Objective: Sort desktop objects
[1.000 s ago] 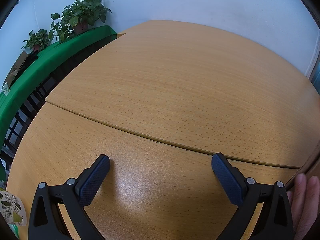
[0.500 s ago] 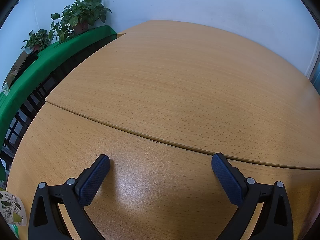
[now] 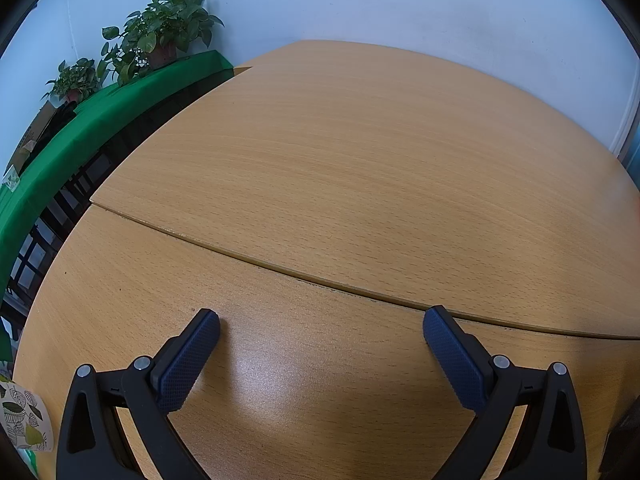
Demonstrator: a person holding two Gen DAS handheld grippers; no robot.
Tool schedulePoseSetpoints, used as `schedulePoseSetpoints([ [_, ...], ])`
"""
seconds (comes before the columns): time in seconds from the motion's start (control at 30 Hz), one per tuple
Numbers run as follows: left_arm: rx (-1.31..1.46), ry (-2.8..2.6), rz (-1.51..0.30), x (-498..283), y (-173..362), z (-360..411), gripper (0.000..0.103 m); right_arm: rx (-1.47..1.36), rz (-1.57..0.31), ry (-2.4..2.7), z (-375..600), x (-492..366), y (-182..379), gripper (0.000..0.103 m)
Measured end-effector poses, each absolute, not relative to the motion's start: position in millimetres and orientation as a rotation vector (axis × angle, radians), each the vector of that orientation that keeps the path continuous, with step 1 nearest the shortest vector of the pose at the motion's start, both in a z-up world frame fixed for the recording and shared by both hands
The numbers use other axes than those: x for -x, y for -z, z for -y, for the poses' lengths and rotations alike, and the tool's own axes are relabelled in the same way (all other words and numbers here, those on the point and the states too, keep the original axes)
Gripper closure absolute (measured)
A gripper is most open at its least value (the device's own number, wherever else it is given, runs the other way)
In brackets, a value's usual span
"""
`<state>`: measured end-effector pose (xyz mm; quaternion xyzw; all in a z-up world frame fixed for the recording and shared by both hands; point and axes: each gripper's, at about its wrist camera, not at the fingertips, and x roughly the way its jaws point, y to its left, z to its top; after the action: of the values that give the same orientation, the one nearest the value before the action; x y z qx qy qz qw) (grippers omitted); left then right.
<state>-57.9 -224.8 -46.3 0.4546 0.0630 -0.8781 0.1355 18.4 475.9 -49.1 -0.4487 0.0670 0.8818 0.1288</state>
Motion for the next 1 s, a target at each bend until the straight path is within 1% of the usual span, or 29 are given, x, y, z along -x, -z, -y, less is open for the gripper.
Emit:
schedulePoseSetpoints([
  [1.0,-1.326,2.568,-0.164,58.1,46.0,225.3,0.0,1.308,-0.19,-2.571,-476.1,-16.5,50.4,0.0],
])
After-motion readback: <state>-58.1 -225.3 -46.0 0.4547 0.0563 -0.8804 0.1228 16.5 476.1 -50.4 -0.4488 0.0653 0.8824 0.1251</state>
